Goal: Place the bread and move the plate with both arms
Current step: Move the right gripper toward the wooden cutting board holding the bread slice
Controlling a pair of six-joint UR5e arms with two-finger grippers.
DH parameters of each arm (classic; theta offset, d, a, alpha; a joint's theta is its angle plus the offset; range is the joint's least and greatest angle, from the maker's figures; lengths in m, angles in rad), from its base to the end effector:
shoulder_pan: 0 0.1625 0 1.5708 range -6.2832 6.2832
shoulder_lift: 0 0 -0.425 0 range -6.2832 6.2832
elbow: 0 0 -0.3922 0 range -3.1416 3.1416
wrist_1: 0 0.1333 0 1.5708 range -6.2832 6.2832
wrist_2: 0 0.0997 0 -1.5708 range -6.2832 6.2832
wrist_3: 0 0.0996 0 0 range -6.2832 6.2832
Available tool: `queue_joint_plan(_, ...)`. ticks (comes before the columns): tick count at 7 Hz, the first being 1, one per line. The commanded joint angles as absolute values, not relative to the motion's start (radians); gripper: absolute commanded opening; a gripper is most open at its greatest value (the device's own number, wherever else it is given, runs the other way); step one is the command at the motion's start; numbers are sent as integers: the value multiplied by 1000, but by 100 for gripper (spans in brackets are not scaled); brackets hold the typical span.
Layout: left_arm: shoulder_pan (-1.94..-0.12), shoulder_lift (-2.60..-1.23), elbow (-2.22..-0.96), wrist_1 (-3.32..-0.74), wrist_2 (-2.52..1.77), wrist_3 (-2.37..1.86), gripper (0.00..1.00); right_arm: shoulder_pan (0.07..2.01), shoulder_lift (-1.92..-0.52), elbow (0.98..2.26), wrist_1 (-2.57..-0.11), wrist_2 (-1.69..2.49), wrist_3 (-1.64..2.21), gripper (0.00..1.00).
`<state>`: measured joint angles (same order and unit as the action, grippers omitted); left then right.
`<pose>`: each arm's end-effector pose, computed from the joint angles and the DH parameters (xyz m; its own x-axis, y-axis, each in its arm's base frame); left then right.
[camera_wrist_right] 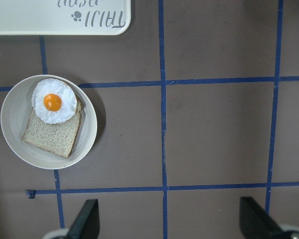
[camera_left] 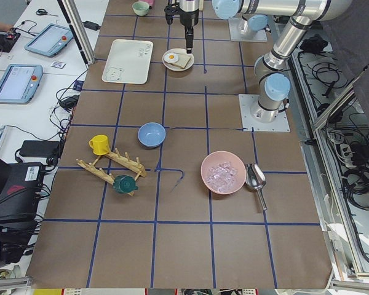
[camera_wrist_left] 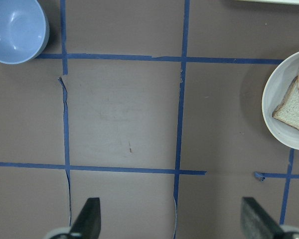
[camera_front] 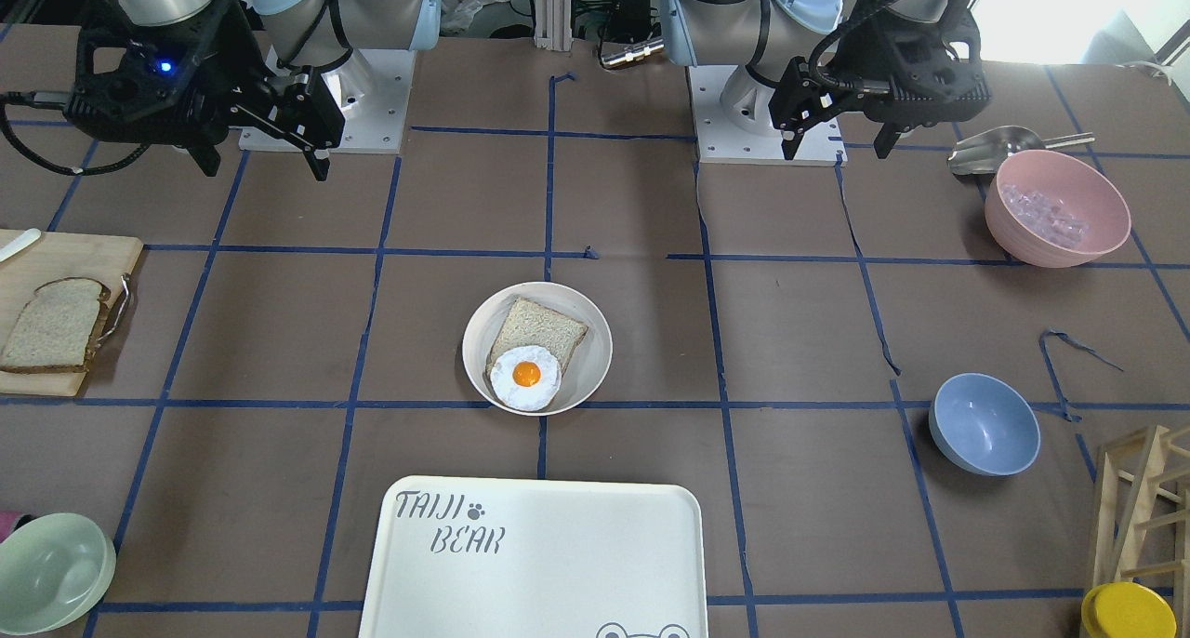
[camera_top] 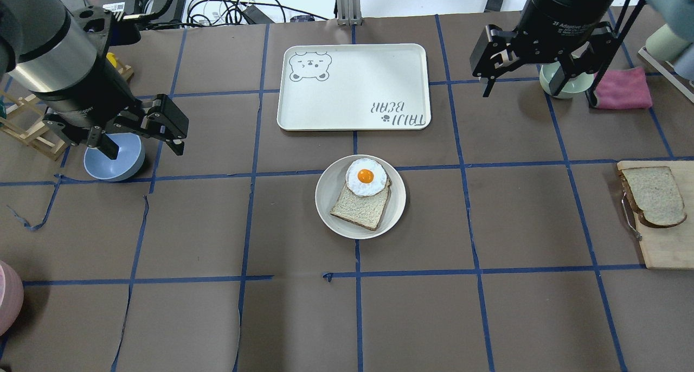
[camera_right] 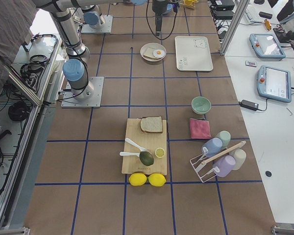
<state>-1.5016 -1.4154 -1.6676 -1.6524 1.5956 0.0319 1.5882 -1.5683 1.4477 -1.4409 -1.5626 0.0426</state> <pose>-0.1013 -0.4312 0.5035 -0.9990 -0.0367 -0.0241 -0.0373 0.9990 0.0238 0.1426 -0.4868 0.5342 -0.9997 0.0253 -0.0078 0.0252 0.9996 0.0096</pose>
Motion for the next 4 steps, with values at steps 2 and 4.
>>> queue_joint_plan(2, -1502, -1417, -1675, -1654, 1595, 31, 100, 1592, -1534, 1422, -1451, -1551, 44, 100)
queue_joint_plan(4, -1502, -1422, -1677, -1648, 1592, 34, 100, 1589, -1543, 1422, -1451, -1548, 60, 100)
